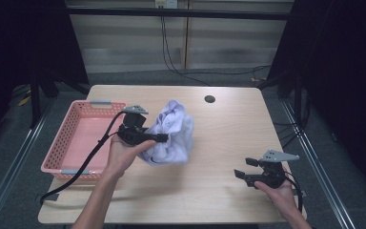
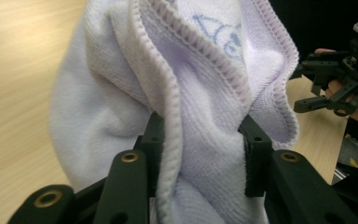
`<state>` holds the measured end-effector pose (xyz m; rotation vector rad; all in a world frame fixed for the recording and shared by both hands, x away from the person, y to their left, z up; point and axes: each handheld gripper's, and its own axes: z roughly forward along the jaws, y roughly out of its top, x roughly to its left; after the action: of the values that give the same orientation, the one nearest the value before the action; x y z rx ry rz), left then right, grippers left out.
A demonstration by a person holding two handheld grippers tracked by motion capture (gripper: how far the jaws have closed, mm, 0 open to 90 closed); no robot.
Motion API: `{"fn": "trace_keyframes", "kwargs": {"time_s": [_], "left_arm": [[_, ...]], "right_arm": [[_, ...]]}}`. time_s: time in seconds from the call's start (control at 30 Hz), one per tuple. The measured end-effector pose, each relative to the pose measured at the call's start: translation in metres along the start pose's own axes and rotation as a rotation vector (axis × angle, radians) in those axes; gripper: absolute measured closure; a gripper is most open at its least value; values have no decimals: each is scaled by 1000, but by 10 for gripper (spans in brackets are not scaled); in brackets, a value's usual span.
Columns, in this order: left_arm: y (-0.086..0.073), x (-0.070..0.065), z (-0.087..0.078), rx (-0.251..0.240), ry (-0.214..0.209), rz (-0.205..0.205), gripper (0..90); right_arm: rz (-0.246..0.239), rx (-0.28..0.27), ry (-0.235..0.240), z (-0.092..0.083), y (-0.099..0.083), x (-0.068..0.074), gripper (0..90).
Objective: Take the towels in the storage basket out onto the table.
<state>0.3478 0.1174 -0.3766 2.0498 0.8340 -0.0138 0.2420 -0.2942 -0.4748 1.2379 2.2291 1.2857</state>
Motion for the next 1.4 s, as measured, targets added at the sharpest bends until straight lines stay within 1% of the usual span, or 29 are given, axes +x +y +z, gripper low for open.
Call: {"fn": "trace_keyframes", "kwargs": {"time_s": [0.03, 0.07, 0.1, 0.13, 0.17, 0.2, 0.27, 0.3, 0.4, 0.47, 0.5, 0.57, 0.63, 0.67, 0.7, 0.73, 0.77, 0.8, 0.83, 0.9, 0.97, 1.0, 1.07, 1.13, 1.2, 1.27, 1.3, 1.33, 1.4], "left_arm": [[-4, -3, 7, 15, 3, 12, 629], [-6, -4, 12, 16, -1, 13, 630], [-8, -5, 18, 32, -14, 17, 631], [-10, -6, 22, 47, -16, 26, 632], [-13, -6, 27, 52, -11, 25, 633], [-15, -5, 31, 66, -16, 19, 633], [-20, -4, 38, 84, -11, 27, 633], [-23, -4, 41, 96, -18, 21, 632], [-31, -5, 52, 126, -16, 35, 630], [-40, -3, 60, 120, -33, 16, 626], [-46, 0, 64, 116, -32, 4, 622], [-55, 3, 72, 162, -3, 12, 610], [-62, 6, 75, 147, -28, 7, 583], [-63, 6, 75, 140, -31, -3, 557], [-64, 5, 74, 125, -37, 0, 529], [-64, 5, 73, 127, -39, 7, 494], [-64, 3, 72, 118, -47, 12, 458], [-64, 1, 69, 114, -33, 24, 415], [-63, 0, 66, 115, -22, 35, 369], [-64, 0, 57, 86, -18, 46, 306], [-65, 2, 48, 69, -28, 37, 274], [-65, 2, 43, 66, -25, 38, 257], [-67, 1, 36, 62, -27, 35, 238], [-68, -3, 28, 48, -27, 33, 226], [-69, -7, 20, 32, -39, 39, 223], [-70, -13, 12, 32, -22, 50, 224], [-71, -15, 8, 30, -21, 59, 230], [-73, -18, 3, 26, -20, 57, 259], [-80, -25, -5, 24, -7, 74, 328]], "right_arm": [[-2, 1, -1, 0, 0, 0, 273], [-2, 3, 3, 0, 0, 0, 273], [-1, 4, 3, 1, 0, 1, 273], [-6, 5, 4, 1, 0, 1, 273], [-10, 7, 3, 1, 0, 1, 273], [-9, 8, 5, 1, 0, 2, 273], [-10, 6, 4, 1, 0, 3, 273], [-12, 7, 4, 1, 0, 3, 273], [-10, 9, 4, 2, 0, 2, 272], [-9, 12, 5, 4, 0, 3, 273], [-16, 15, 8, 4, 0, 4, 272], [-24, 15, 13, 5, 0, 6, 273], [-28, 18, 21, 7, 1, 8, 272], [-30, 22, 22, 8, 1, 10, 272], [-33, 27, 25, 9, 1, 11, 272], [-34, 28, 31, 11, 2, 13, 272], [-36, 29, 35, 12, 3, 15, 272], [-42, 31, 41, 13, 4, 17, 272], [-49, 29, 48, 15, 5, 20, 272], [-59, 29, 63, 17, 9, 26, 264], [-76, 28, 80, 20, 13, 34, 264], [-84, 29, 88, 21, 15, 37, 264], [-98, 30, 109, 26, 19, 44, 264], [-102, 30, 120, 31, 23, 49, 264], [-102, 26, 141, 37, 29, 54, 264], [-111, 22, 161, 43, 37, 61, 276], [-118, 19, 170, 46, 41, 65, 283], [-122, 15, 185, 50, 45, 68, 292], [-135, 8, 212, 57, 53, 76, 317]]}}
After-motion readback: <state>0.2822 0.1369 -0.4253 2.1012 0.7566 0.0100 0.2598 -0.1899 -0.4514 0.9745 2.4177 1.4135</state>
